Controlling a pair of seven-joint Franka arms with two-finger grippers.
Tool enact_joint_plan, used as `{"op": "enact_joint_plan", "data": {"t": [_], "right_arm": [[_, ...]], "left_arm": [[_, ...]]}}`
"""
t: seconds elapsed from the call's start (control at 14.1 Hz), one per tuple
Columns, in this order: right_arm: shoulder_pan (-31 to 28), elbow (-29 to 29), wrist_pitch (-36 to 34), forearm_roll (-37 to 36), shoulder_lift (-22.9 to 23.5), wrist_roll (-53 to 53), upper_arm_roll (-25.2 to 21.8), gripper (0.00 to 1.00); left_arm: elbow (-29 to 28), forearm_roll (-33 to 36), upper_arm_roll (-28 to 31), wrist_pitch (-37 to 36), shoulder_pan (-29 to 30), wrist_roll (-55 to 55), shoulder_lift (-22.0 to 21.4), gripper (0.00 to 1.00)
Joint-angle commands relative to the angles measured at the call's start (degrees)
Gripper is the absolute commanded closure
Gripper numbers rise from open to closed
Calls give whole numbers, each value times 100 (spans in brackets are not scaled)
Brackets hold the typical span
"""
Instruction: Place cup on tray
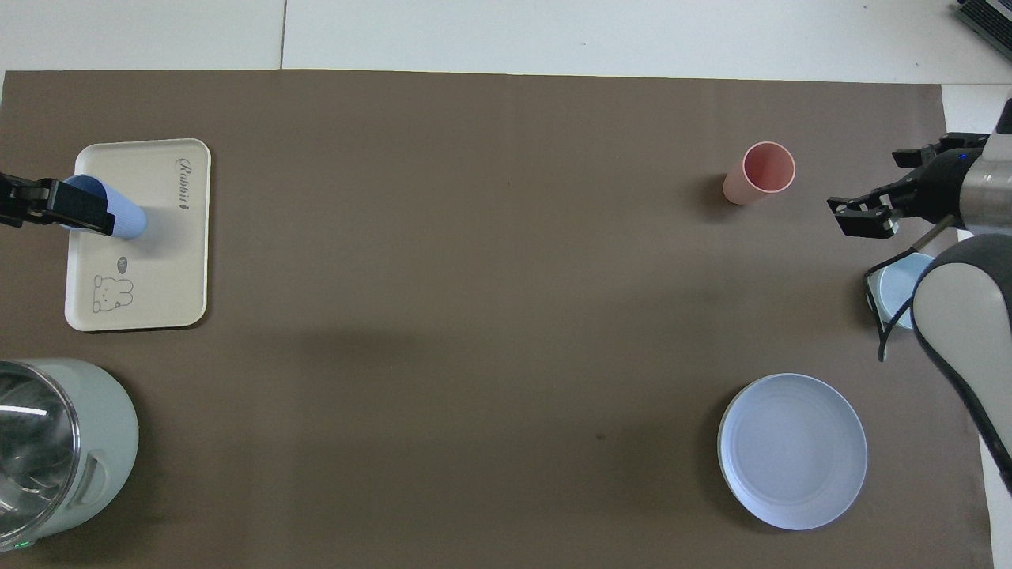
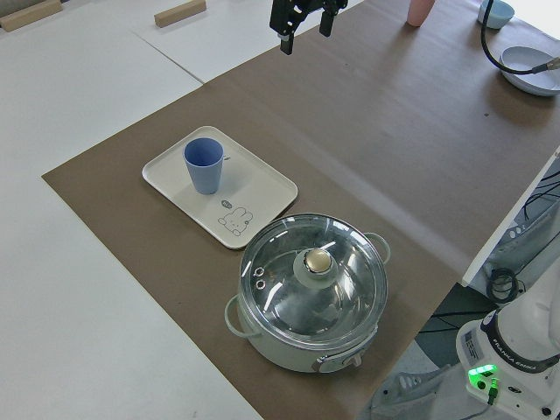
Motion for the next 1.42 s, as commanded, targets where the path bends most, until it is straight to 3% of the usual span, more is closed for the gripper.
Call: {"op": "enact_joint_plan", "data": {"t": [0.0,0.21,0.64,1.35], "right_arm": [[3,261,-917,-712,-151,1575,86,0],[-6,867,-2183,-898,-151,2932,86,0],[-6,1914,-4311,-619,-54,3750,157,0],[-6,1783,-4340,-389,-151,3972,192,0]], "left_arm": [[-654,-103,32,354,7,-49,-402,0],[-717,-86,41,381,-20,-40,-428,0],[-787,-24,58,328,-72,-14,-455,0],[-699,81,23,231,-81,-23,-446,0]]}}
